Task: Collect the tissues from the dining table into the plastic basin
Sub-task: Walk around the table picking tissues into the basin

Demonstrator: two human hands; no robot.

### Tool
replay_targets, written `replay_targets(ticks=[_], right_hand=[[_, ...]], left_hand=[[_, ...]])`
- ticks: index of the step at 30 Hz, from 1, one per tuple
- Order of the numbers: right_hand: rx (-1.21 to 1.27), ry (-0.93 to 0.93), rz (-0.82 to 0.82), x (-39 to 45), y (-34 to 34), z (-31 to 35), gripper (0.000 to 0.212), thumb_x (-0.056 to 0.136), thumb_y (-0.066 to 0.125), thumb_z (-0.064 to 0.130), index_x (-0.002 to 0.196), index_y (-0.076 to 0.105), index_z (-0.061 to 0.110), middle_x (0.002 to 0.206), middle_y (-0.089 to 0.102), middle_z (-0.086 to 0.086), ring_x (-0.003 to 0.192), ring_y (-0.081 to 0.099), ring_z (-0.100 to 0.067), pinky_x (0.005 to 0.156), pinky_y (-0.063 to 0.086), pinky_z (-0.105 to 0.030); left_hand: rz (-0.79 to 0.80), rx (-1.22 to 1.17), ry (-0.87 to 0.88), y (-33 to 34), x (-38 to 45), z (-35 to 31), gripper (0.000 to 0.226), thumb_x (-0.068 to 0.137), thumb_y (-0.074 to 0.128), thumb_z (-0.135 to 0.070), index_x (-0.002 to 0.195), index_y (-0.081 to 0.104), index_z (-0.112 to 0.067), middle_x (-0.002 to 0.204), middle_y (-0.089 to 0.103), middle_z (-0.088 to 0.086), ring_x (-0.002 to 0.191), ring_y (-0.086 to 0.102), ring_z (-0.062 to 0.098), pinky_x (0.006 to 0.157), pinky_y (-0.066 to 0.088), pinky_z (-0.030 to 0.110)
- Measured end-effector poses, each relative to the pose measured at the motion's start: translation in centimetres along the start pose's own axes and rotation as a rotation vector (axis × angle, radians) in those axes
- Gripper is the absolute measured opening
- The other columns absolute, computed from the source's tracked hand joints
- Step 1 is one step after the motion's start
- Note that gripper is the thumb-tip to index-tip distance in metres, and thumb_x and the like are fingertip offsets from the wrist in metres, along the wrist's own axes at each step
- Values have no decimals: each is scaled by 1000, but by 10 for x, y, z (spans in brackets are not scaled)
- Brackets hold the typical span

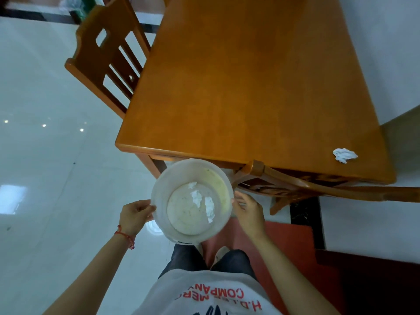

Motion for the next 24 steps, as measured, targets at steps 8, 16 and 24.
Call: replay_targets(ticks=[8,16,24], right_hand=[[57,-157,-49,-8,-22,50,30,88,57,20,118,58,19,110,62,8,98,57,3,86,46,-14],[164,-360,-264,6,-78,97,29,88,58,16,117,59,11,110,64,0,98,61,2,82,48,-11],[97,-324,-370,71,-151,67,31,90,55,24,117,58,11,114,59,1,95,52,21,76,41,0]], left_hand=[[6,15,-4,-1,6,-2,20,78,64,-1,97,69,0,92,69,13,84,65,34,86,53,48],[-4,-17,-16,1,4,-3,22,79,63,-1,101,67,2,96,67,15,90,64,39,89,50,54],[-94,-47,-40,16,-14,-4,22,80,63,-1,101,66,3,100,67,17,92,63,40,91,49,55]])
Point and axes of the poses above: each hand's wrist, its own x-axis towards the middle knuckle, its own y-axis out of the palm, z = x × y, the point moved 2 cm from there along x, towards the middle knuckle
